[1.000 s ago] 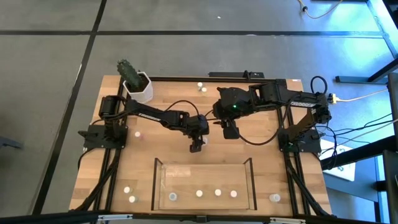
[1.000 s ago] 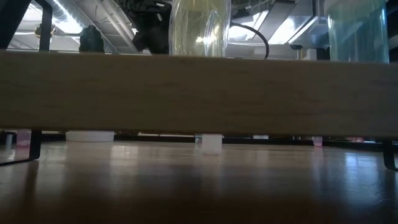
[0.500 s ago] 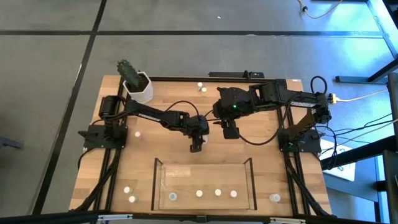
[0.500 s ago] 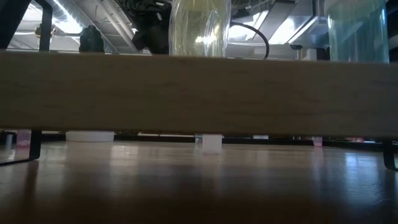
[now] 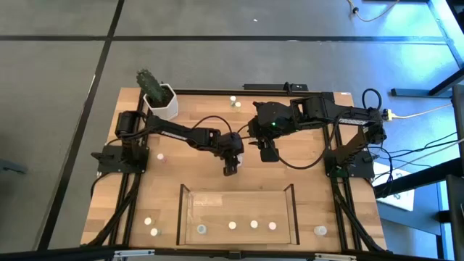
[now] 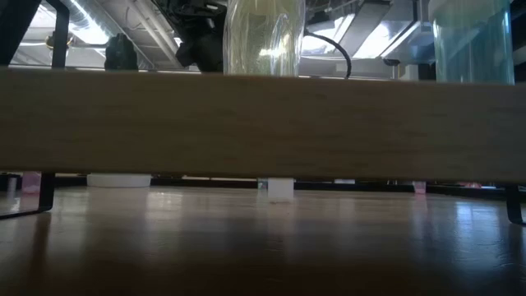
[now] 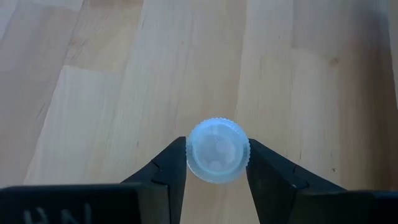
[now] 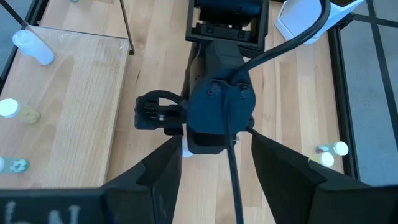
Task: Pick and place medicine bottles onto shelf by color
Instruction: Put the top white pill bottle on the shelf
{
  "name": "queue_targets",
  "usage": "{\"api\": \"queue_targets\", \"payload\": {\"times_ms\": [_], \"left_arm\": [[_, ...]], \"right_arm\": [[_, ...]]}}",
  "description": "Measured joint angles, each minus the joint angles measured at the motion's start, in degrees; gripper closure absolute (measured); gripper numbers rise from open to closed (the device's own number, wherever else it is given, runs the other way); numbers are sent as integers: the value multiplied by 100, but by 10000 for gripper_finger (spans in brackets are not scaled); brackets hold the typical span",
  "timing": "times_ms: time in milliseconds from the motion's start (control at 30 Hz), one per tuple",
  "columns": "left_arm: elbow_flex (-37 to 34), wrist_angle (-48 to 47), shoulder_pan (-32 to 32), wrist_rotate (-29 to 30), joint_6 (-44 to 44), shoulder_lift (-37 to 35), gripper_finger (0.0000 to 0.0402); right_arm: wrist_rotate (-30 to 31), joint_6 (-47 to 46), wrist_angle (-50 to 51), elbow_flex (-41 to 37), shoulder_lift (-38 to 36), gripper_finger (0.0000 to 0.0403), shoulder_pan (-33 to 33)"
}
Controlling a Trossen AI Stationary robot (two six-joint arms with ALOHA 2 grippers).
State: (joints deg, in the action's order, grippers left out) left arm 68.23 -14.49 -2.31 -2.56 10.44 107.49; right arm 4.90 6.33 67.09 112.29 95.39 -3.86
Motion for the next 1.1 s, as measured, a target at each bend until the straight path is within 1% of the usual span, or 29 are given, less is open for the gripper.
{"api": "queue_targets", "payload": {"times_ms": [200, 333, 500, 700, 900, 1100], "left_arm": [[-3, -219, -8, 38, 10, -262, 272], [-4, -587, -8, 67, 15, -529, 272], [-2, -1071, -4, 229, 138, -1022, 272], [-2, -1595, 26, 529, 297, -1793, 272], [-2, -2337, 300, 802, 307, -2545, 272], [-2, -2873, 742, 830, 439, -2967, 273]], "right_arm": [[0, -2, 0, 4, 0, 207, 0], [0, 0, -11, 4, 0, 207, 0], [1, 0, -52, 4, 0, 207, -2], [1, 0, -149, 4, 0, 207, -2], [-1, -1, -253, 4, 0, 207, -2], [0, -2, -326, 4, 0, 207, -2]]}}
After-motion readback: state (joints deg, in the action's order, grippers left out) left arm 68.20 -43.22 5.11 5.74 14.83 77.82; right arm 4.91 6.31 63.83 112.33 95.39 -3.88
